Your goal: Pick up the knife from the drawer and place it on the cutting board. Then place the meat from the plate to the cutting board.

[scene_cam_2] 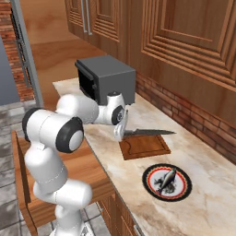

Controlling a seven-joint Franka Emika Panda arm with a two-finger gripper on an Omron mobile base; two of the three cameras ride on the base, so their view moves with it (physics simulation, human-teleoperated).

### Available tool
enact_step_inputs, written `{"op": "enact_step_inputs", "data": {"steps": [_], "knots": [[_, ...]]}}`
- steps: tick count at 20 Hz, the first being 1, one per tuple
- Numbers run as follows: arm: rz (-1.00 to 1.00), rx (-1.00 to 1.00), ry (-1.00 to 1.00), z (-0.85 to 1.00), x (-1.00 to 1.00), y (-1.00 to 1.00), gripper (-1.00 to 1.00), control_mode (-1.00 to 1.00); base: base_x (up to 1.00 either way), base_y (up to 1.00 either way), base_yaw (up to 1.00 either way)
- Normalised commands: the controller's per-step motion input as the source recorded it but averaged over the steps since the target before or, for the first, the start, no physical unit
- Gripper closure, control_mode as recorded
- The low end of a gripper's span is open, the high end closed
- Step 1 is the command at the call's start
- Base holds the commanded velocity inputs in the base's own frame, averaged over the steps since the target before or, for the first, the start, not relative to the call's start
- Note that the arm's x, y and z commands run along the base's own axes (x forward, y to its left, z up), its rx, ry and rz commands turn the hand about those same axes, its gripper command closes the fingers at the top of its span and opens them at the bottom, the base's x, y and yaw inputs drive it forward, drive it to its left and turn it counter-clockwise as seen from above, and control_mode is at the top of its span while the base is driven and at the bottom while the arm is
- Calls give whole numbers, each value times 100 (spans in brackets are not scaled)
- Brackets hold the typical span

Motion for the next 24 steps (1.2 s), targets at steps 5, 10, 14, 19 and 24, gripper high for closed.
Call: {"op": "enact_step_inputs", "data": {"steps": [5,10,14,19,24], "knots": [[0,9,2,16,0,-53,100,-100,0,0,0],[1,10,0,3,-7,-23,100,-100,0,0,0],[1,4,0,0,-13,3,100,-100,0,0,0],[0,4,-6,0,0,9,100,-100,0,0,0],[2,3,-9,-25,0,3,100,-100,0,0,0]]}}
